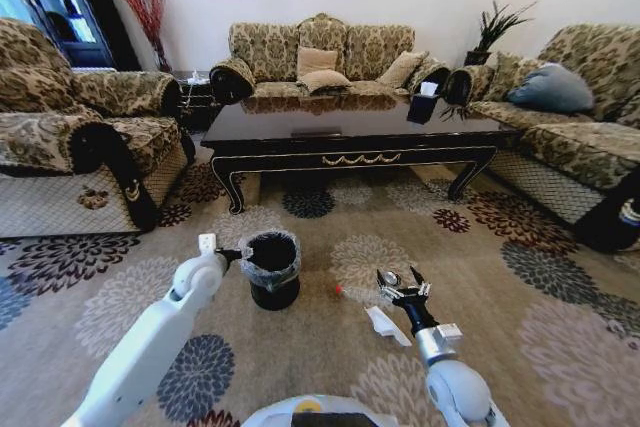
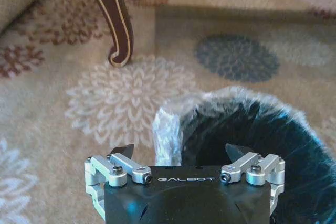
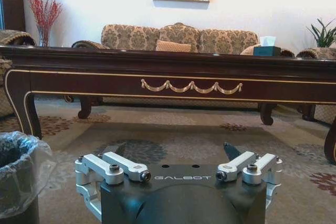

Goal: Move to the front of the table and pick up the trash from the floor, then place it into the trash bin.

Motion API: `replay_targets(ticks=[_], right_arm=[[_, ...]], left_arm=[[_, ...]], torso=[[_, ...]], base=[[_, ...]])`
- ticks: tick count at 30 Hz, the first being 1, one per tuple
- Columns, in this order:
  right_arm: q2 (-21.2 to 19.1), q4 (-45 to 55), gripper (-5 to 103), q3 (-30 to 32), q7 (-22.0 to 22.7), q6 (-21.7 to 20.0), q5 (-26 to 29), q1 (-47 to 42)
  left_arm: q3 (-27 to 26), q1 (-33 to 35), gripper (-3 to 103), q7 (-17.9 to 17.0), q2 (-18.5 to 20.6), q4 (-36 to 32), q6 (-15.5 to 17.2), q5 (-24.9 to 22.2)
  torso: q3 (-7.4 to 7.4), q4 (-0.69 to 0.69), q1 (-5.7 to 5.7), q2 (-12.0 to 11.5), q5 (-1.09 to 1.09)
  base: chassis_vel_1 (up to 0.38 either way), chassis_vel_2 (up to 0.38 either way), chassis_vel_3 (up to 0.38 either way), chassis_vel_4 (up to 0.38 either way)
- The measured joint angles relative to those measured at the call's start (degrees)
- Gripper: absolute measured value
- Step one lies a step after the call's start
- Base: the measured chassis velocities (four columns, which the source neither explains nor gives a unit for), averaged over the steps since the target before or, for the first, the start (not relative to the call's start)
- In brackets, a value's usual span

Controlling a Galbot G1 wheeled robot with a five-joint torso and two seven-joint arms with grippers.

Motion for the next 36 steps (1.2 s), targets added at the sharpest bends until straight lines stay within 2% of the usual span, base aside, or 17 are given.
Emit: replay_targets(ticks=[4, 6, 10, 16, 20, 21, 24, 26, 27, 28, 30, 34, 36], right_arm=[[-0.1, 0.0, 100, 0.2, 0.0, 0.1, 0.1, -0.1], [-0.2, 0.1, 100, 0.5, 0.1, 0.1, 0.2, -0.2], [-0.3, 0.1, 100, 0.6, 0.2, 0.1, 0.3, -0.3], [-0.1, -0.1, 100, 0.7, 0.3, 0.1, 0.2, -0.4], [-0.1, -0.3, 100, 0.7, 0.4, 0.1, 0.3, -0.1], [-0.2, -0.3, 100, 0.7, 0.5, 0.2, 0.3, 0.0], [-0.3, -0.5, 100, 0.7, 0.5, 0.2, 0.3, 0.0], [-0.3, -0.5, 100, 0.7, 0.5, 0.2, 0.3, -0.1], [-0.3, -0.6, 100, 0.7, 0.5, 0.2, 0.3, -0.1], [-0.4, -0.5, 100, 0.7, 0.5, 0.3, 0.4, -0.2], [-0.4, -0.5, 100, 0.7, 0.5, 0.4, 0.5, -0.2], [-0.2, -0.5, 100, 0.7, 0.4, 0.4, 0.5, -0.1], [-0.2, -0.5, 100, 0.7, 0.5, 0.4, 0.5, -0.1]], left_arm=[[2.3, -2.7, 99, -0.7, -1.4, 4.3, -0.1, -1.8], [4.1, -5.3, 99, -1.9, -3.0, 8.5, -0.1, -3.7], [5.5, -7.3, 99, -3.9, -4.5, 12.0, -0.2, -6.3], [6.8, -8.7, 98, -7.0, -5.8, 14.8, -0.3, -8.7], [6.8, -9.3, 92, -8.8, -6.4, 15.9, -0.3, -11.1], [6.8, -9.5, 87, -9.3, -6.6, 16.2, -0.3, -12.0], [6.7, -10.1, 82, -10.6, -7.1, 17.3, -0.4, -13.6], [6.3, -10.3, 71, -11.2, -7.3, 17.9, -0.4, -14.8], [6.3, -10.3, 71, -11.3, -7.3, 18.1, -0.5, -14.9], [6.1, -10.3, 60, -11.4, -7.3, 18.3, -0.6, -15.3], [6.0, -10.2, 60, -11.4, -7.3, 18.4, -0.6, -15.4], [5.5, -9.5, 39, -11.5, -7.1, 18.0, -0.7, -15.5], [5.4, -9.2, 39, -11.5, -6.9, 17.7, -0.7, -15.5]], torso=[[0.00, 0.00, 0.00, 0.0, 0.00], [0.00, 0.00, 0.00, 0.0, -0.01], [0.00, -0.01, 0.00, 0.0, -0.01], [0.00, 0.00, 0.00, 0.0, 0.00], [0.00, 0.00, 0.00, 0.0, 0.00], [0.00, 0.00, 0.00, 0.0, 0.00], [-0.01, 0.00, 0.00, 0.0, 0.00], [-0.02, 0.01, -0.01, 0.0, 0.03], [-0.02, 0.01, -0.01, 0.0, 0.03], [-0.03, 0.02, -0.02, 0.0, 0.04], [-0.03, 0.02, -0.02, 0.0, 0.04], [-0.02, 0.03, -0.02, 0.0, 0.02], [-0.02, 0.03, -0.02, 0.0, 0.02]], base=[[0.000, 0.000, 0.000, 0.000], [0.000, 0.000, 0.000, 0.000], [0.000, 0.000, 0.000, 0.000], [0.000, 0.000, 0.000, 0.000], [0.000, 0.000, 0.000, 0.000], [0.000, 0.000, 0.000, 0.000], [0.000, 0.000, 0.000, 0.000], [0.000, 0.000, 0.000, 0.000], [0.000, 0.000, 0.000, 0.000], [0.000, 0.000, 0.000, 0.000], [0.000, 0.000, 0.000, 0.000], [0.000, 0.000, 0.000, 0.000], [0.000, 0.000, 0.000, 0.000]])
